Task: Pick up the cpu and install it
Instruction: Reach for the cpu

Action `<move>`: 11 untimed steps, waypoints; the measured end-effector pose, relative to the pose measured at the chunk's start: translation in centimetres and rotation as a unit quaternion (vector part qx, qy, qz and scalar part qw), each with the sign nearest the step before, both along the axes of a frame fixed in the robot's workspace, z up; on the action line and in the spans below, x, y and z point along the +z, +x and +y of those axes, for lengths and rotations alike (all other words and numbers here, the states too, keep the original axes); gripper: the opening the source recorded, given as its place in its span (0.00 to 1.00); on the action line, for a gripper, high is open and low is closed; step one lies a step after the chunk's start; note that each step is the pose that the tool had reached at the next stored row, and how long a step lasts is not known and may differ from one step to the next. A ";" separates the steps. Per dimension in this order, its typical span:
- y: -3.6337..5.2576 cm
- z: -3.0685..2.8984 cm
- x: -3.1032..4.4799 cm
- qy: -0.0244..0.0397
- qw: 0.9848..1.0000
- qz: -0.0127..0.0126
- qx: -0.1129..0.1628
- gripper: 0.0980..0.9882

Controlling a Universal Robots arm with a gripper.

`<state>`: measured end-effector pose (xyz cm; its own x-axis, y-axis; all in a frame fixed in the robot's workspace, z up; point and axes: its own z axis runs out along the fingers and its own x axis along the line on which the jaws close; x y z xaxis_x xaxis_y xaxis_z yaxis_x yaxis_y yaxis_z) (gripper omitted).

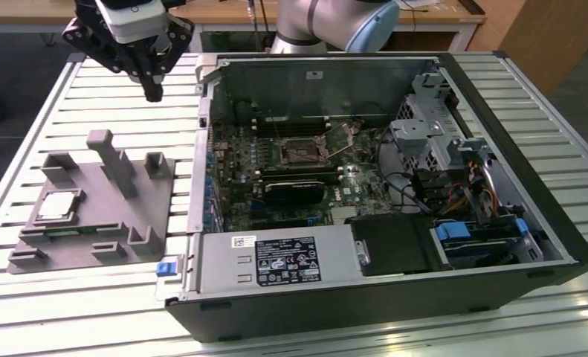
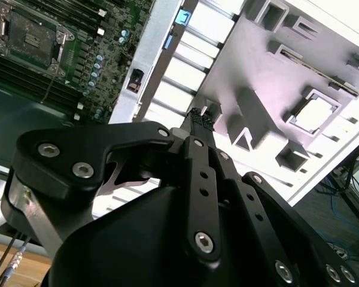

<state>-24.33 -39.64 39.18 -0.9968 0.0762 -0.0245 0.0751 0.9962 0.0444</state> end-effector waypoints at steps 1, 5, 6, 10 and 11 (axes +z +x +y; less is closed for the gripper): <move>-0.08 0.00 0.00 0.000 1.000 0.000 0.000 0.01; -0.39 0.00 0.00 0.000 1.000 0.000 0.000 0.01; -0.47 0.00 0.00 0.000 1.000 0.000 0.000 0.01; -0.75 0.00 -0.01 0.000 1.000 0.000 0.000 0.01; -0.82 0.00 -0.01 0.000 1.000 0.000 0.000 0.01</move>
<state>-25.15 -39.64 39.17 -0.9968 0.0762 -0.0245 0.0751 0.9962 0.0444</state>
